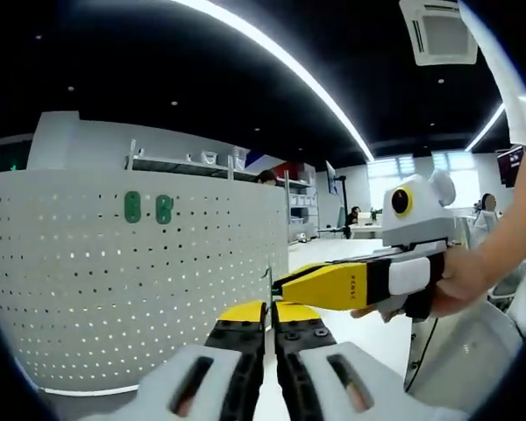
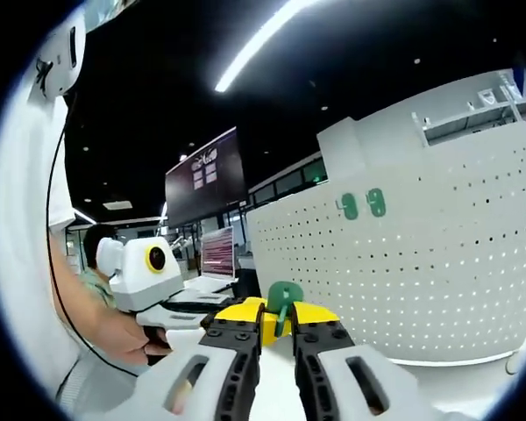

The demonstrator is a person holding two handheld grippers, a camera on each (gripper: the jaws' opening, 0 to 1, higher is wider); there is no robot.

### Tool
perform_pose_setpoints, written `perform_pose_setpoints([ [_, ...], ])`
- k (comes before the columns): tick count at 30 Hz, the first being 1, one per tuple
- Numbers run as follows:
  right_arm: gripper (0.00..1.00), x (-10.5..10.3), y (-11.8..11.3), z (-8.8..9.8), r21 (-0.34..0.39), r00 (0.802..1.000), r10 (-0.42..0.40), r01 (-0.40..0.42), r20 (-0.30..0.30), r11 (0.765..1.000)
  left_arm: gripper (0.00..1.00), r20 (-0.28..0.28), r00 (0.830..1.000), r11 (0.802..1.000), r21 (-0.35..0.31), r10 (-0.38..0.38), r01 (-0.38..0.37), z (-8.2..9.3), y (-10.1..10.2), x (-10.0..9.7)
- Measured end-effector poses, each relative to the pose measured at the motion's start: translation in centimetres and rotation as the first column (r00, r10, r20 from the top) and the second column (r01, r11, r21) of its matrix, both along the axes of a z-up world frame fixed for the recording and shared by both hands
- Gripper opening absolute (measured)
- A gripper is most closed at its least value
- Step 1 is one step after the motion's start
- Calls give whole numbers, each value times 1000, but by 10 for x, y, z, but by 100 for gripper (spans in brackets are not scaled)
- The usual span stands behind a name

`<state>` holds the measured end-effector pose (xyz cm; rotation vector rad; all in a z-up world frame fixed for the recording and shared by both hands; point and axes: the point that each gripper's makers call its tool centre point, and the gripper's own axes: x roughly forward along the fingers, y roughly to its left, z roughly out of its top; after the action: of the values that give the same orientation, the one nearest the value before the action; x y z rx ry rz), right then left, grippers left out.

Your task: Insert the hook assembly into the mounting plate slot until the hook locks in place.

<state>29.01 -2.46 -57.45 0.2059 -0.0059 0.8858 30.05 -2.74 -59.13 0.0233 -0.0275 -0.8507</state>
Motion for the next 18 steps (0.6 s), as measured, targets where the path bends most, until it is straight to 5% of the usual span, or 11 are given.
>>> perform_pose_setpoints([
  [5,4,2,-3,-1,27,999,-35,36,-42,999,1,0,1000,1000,-3,0,0,1,0,-1],
  [18,2,1,-3,0,-4,993,-121,121,-9,993,1,-13,1000,1000,-9,3,-3,2,0,-2],
])
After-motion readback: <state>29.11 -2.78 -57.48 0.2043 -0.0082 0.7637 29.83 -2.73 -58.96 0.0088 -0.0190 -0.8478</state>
